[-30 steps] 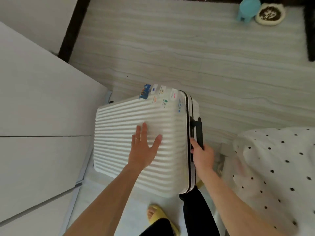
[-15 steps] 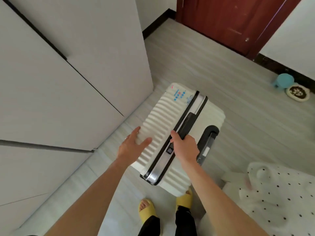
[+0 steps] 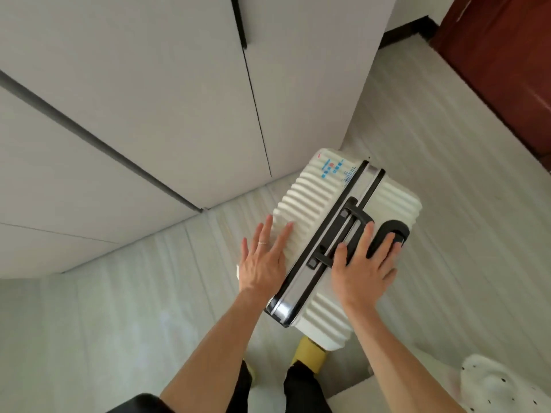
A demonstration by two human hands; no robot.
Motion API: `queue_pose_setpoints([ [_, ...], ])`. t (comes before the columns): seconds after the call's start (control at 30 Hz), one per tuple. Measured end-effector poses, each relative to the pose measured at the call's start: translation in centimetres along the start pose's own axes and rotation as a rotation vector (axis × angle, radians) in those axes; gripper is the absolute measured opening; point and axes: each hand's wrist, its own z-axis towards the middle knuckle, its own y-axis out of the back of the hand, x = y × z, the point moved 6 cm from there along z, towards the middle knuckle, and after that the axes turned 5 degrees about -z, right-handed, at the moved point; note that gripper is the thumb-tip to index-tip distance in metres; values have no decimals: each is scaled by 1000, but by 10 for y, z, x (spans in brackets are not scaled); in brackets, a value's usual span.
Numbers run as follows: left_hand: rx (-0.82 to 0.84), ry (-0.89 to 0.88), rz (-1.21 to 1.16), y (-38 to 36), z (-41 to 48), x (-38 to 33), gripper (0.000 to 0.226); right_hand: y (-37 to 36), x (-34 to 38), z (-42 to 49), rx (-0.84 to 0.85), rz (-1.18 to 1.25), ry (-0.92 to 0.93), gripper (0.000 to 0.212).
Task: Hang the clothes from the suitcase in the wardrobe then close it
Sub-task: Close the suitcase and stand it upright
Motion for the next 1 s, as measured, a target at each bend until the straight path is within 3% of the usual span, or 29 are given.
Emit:
queue_pose_setpoints([
  [0.27,-87,165,-32,14,-43,81,60,-30,72,-33,87,-113,253,71],
  [0.43,-178,330,-59,44,-86,167,62,-62,150,-88,140,-150,426,73],
  [1.0,-528,981,-250,138,-338,501,60,-224,440,-421,344,-248,1147,73],
])
